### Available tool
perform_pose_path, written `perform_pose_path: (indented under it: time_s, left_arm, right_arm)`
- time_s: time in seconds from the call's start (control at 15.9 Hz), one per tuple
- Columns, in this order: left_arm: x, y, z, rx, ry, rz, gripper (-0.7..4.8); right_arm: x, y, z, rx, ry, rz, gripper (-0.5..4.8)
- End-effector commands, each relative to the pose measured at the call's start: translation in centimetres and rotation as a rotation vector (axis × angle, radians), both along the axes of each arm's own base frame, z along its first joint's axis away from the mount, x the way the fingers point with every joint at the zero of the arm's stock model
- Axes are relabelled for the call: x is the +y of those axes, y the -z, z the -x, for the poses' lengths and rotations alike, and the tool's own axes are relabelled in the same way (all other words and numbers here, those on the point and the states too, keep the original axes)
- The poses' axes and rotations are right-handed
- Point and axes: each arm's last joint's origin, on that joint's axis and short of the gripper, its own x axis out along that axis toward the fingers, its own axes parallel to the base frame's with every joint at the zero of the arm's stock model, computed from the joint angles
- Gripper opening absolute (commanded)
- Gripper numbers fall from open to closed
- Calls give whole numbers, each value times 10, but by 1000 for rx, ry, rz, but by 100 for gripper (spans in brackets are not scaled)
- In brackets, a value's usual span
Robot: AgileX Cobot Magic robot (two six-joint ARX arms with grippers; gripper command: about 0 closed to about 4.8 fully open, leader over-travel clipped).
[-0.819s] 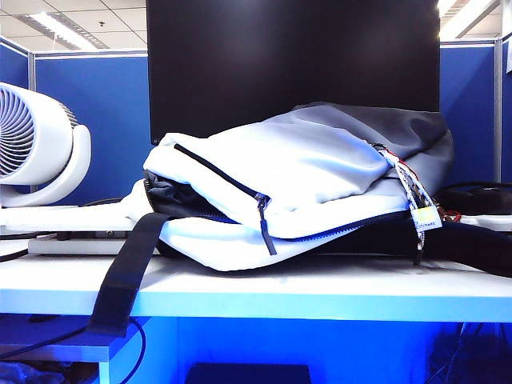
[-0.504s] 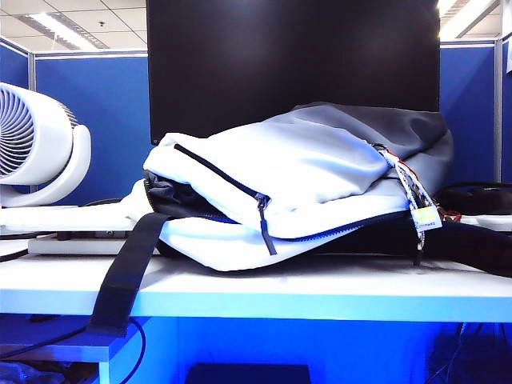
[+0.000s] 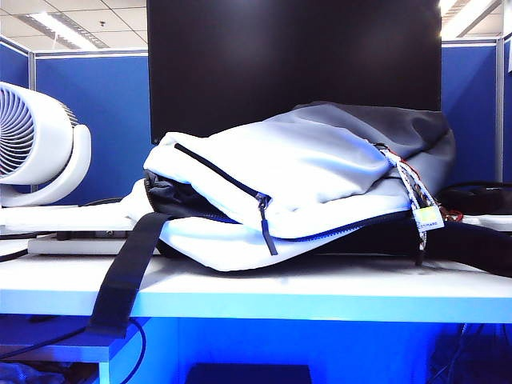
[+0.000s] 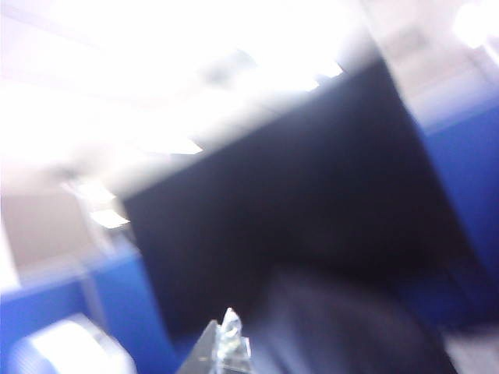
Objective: Take the gray clothes out of the backpack.
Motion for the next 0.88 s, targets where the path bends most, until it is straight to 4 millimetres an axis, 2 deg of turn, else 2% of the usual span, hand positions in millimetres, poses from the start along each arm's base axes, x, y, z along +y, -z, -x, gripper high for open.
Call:
perform_pose_path:
  time_s: [0.06,0.13,0.19,0.31,0.38,0.5,0.57,0.63,0.69,0.82,0.88]
  left_arm:
    - [-2,-4,1,-25,87,59,-2]
    - [-3,-6,1,-46,116,67,-2]
    - [-4,-9,2,-68,143,77,-2]
    - [-5,-13,3,-93,183,129,-2]
    - [-5,-14,3,-96,205,153,-2]
    - [-6,-14,3,-91,221,184,-2]
    - [-6,-14,3,-84,224,189,-2]
    - [-5,-12,3,-68,218,190,-2]
    - [-5,-12,3,-67,218,191,-3]
    - [-5,-12,3,-68,183,199,-2]
    - [-4,-12,2,-68,162,207,-2]
  right_arm:
    - [6,-50,-19,24,-133,91,3]
    - [10,-60,-38,81,-223,145,48]
    - [15,-67,-57,129,-318,194,68]
    - [36,-71,-105,249,-489,235,68]
    - [52,-68,-127,286,-536,274,89]
    - [79,-59,-163,320,-575,378,243]
    - [93,-55,-175,326,-596,419,274]
    - [116,-46,-190,331,-616,478,304]
    - [135,-34,-204,338,-582,549,360]
    - [158,-17,-209,338,-519,654,479]
    - [171,-9,-208,347,-458,715,479]
